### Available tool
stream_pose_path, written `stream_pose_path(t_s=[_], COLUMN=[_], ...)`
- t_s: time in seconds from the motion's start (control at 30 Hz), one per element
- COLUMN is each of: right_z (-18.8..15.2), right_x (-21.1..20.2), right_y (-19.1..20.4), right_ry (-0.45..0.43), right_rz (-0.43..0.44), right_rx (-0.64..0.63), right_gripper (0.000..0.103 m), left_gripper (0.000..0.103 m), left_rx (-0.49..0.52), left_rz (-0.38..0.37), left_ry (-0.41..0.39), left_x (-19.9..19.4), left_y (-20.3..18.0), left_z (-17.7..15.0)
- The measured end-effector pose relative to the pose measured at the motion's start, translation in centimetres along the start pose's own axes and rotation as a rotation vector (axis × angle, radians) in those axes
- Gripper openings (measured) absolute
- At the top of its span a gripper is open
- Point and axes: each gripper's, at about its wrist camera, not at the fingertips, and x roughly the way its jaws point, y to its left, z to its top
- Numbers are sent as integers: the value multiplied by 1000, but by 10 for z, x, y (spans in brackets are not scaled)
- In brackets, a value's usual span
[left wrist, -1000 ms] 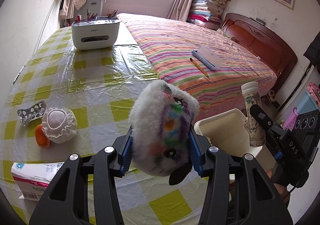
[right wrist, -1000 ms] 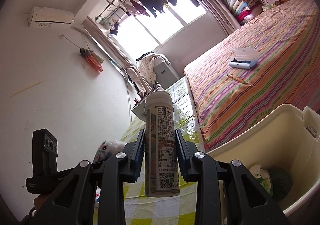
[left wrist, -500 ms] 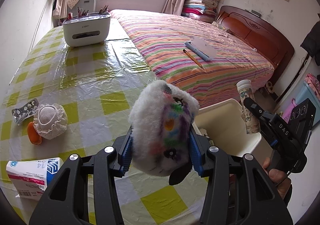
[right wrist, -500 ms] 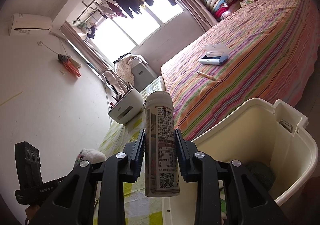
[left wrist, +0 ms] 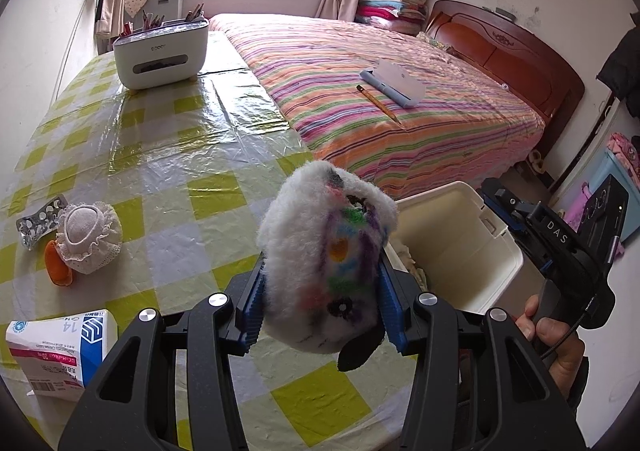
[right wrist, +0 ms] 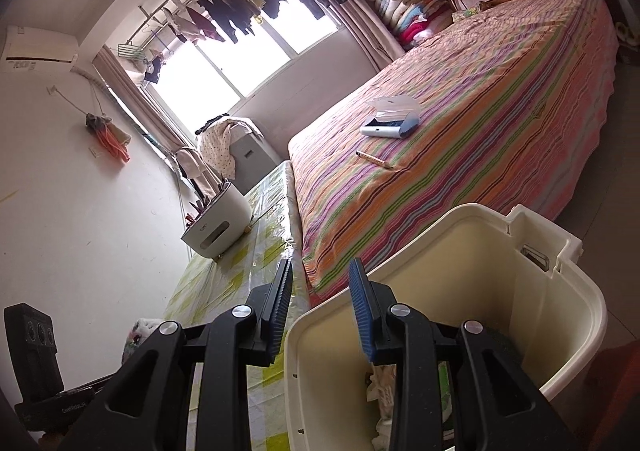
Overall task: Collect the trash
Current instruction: 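Lower the fluffy plush toy into the basket and open the left tool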
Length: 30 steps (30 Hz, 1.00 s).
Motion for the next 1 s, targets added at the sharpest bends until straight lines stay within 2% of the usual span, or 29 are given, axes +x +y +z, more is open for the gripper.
stream_pose_path(t_s=[0.2,0.27,0.33,0.67,1.0], right_z=[-2,-1,0,7,9], right_x=[2,-2,-7,-35,-53], right_y=[-7,-8,-8,-20,-29], right_ry=[26,10,-14,-146,-194], right_rz=[-2,-3,-7,-4,7], right_rx=[35,43,53,136,167], right_gripper=[31,44,51,52,53], left_gripper=[47,47,47,47,47], left_rx=[0,-5,-10,-36,-7], left_rz=[2,-8,-15,-31,-37], left_ry=[19,26,35,71,113], left_x=[8,10,14,39,71], left_y=[-3,-5,-6,-17,-50], left_z=[-2,-3,-3,9,34])
